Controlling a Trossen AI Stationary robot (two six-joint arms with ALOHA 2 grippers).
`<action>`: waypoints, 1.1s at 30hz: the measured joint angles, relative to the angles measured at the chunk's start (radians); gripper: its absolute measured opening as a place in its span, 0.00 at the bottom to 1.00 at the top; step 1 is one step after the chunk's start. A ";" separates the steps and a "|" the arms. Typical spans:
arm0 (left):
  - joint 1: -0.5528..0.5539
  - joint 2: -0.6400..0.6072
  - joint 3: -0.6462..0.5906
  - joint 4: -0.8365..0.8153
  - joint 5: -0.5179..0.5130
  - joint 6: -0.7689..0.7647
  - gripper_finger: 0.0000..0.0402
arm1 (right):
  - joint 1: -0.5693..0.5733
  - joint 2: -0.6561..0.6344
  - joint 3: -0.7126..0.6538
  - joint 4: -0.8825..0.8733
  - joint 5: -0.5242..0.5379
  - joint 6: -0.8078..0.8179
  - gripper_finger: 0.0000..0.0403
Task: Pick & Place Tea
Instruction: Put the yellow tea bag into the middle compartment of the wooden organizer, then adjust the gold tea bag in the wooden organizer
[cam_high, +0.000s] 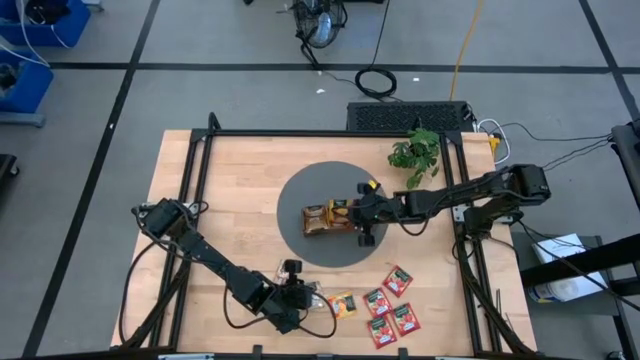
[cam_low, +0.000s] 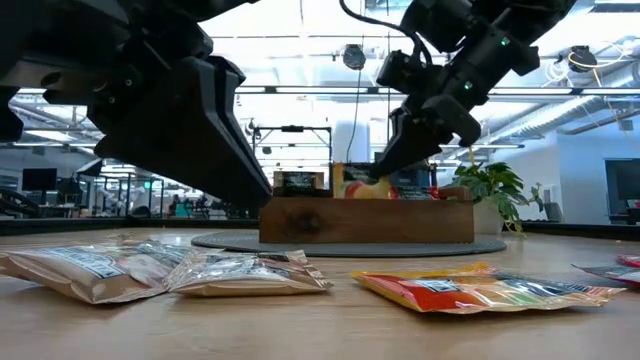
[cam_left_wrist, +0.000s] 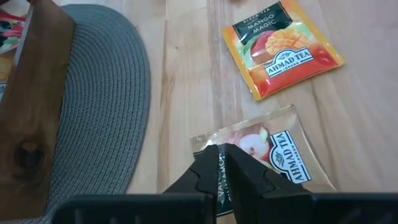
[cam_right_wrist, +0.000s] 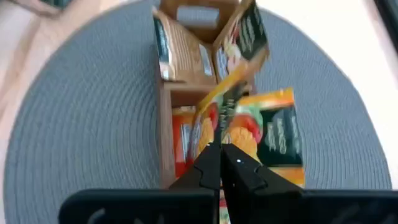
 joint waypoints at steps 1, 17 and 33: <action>0.000 0.000 0.000 0.001 -0.001 0.000 0.09 | 0.000 0.000 0.001 0.001 0.000 -0.006 0.01; 0.006 -0.001 -0.003 -0.012 -0.045 -0.020 0.09 | 0.000 -0.003 0.000 0.110 0.154 -0.088 0.27; 0.006 -0.002 -0.005 -0.049 -0.053 -0.059 0.09 | 0.170 0.068 0.000 0.281 0.021 -0.053 0.02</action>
